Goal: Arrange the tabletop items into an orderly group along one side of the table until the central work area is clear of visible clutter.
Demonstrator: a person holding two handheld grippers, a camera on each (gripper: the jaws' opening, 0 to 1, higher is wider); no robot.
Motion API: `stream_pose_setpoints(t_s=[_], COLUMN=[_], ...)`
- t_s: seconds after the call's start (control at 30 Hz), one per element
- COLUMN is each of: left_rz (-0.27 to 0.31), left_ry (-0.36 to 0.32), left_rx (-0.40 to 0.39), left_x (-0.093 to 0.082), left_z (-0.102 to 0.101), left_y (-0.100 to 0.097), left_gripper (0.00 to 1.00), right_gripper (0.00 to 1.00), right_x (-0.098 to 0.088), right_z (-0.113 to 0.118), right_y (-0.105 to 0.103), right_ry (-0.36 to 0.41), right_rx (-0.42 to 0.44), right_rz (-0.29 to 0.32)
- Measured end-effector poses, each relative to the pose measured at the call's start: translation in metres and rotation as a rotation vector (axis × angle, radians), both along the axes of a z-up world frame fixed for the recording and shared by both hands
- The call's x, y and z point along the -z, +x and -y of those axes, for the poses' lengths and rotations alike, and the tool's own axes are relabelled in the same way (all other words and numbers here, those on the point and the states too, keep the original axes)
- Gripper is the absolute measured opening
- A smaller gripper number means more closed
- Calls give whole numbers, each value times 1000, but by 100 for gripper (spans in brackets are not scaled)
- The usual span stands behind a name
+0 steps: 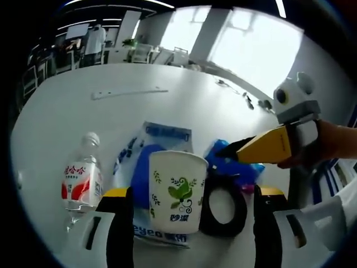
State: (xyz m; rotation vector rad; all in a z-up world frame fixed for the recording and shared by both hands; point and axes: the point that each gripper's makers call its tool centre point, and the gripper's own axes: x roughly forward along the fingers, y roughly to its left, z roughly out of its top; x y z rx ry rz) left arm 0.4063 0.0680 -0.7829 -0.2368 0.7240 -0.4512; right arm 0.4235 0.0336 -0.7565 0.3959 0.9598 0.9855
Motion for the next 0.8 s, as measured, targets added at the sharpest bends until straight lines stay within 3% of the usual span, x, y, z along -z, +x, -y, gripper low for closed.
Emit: stream_pose_setpoints(t_s=[0.4, 0.5, 0.67, 0.8], left_rz=[-18, -26, -38, -68], left_ry=[15, 41, 20, 17], left_rx=[8, -7, -30, -19], left_x=[12, 17, 19, 24], left_z=[2, -3, -8, -5], left_y=[2, 3, 4, 0], left_gripper=[79, 74, 57, 55], right_gripper=[63, 63, 63, 62], right_x=[3, 8, 10, 14], right_z=[-10, -13, -16, -19], right_y=[-1, -4, -7, -6], right_ry=[17, 16, 17, 12], right_rx=[0, -6, -16, -8], right_rz=[-29, -40, -56, -69])
